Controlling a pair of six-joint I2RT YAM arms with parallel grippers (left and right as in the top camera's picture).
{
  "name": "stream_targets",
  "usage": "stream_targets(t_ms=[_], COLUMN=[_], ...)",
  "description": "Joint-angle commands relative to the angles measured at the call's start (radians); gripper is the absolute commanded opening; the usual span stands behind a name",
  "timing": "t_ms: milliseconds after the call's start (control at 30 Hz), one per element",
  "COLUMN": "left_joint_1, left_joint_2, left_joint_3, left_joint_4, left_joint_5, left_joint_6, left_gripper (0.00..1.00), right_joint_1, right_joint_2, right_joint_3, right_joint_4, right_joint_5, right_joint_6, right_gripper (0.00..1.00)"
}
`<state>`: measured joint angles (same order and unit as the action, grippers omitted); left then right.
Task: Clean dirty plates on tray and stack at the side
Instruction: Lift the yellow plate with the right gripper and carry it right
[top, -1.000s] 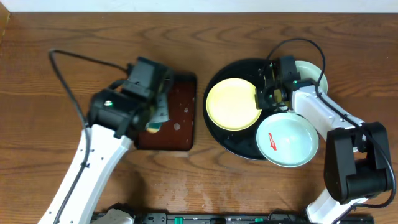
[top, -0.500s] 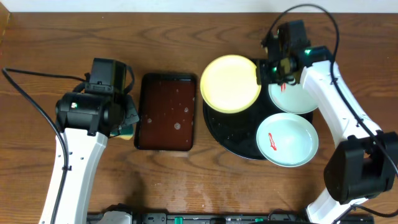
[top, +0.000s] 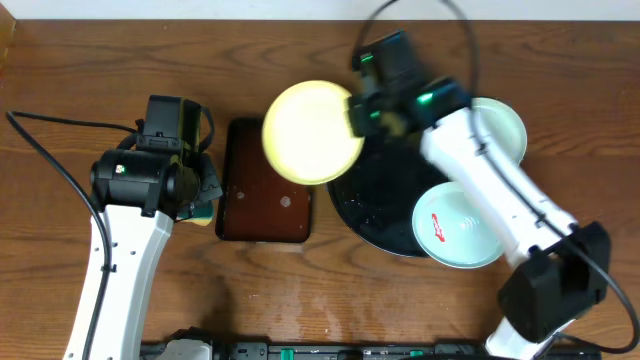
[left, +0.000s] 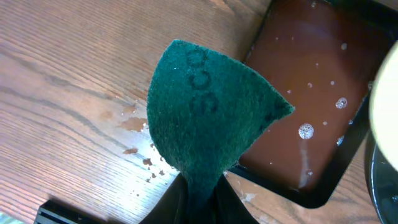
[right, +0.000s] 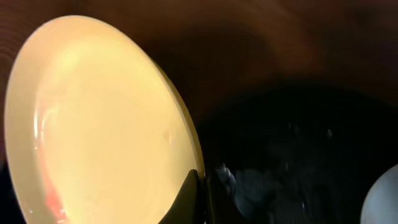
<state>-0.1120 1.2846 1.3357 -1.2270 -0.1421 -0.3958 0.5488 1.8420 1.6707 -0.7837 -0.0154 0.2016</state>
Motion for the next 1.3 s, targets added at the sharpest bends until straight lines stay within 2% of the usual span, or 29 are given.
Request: stream_targets(t_ms=[0, 100, 333, 467, 600, 967, 1033, 1133, 1267], left_joint_1=[0.005, 0.005, 0.005, 0.005, 0.005, 0.005, 0.005, 0.005, 0.005], left_joint_2=[-0.005, -0.005, -0.005, -0.005, -0.005, -0.005, -0.005, -0.005, -0.005], left_joint_3=[-0.005, -0.005, -0.006, -0.006, -0.006, -0.006, -0.006, -0.006, -0.006], left_joint_4=[-0.004, -0.006, -0.010, -0.011, -0.011, -0.011, -0.011, -0.010, -0.010], left_joint_5=[-0.028, -0.032, -0.061, -0.061, -0.061, -0.061, -0.061, -0.061, -0.061], left_joint_6=[0.005, 0.004, -0.018, -0.018, -0.018, -0.018, -0.018, -0.018, -0.018], left_gripper=[0.14, 0.13, 0.14, 0.14, 0.15, 0.15, 0.15, 0.15, 0.16], right_joint_1=[0.149, 0.238, 0.386, 0.413, 0.419, 0.423, 0.418, 0.386, 0.312], right_joint_2=[0.024, 0.045, 0.071, 0.071, 0.071, 0.071, 0.071, 0.071, 0.065], right_joint_3=[0.015, 0.015, 0.015, 0.015, 0.015, 0.015, 0.015, 0.015, 0.016], right_joint_4=[0.045, 0.094, 0.291, 0.415, 0.455, 0.435, 0.394, 0.269, 0.201], right_joint_5=[0.397, 0.599, 1.004, 1.085, 1.085, 1.062, 1.002, 0.792, 0.585], right_joint_6=[0.021, -0.026, -0.272, -0.428, -0.480, -0.444, -0.384, -0.198, -0.043], right_gripper=[0.01, 0.01, 0.01, 0.01, 0.01, 0.01, 0.01, 0.01, 0.01])
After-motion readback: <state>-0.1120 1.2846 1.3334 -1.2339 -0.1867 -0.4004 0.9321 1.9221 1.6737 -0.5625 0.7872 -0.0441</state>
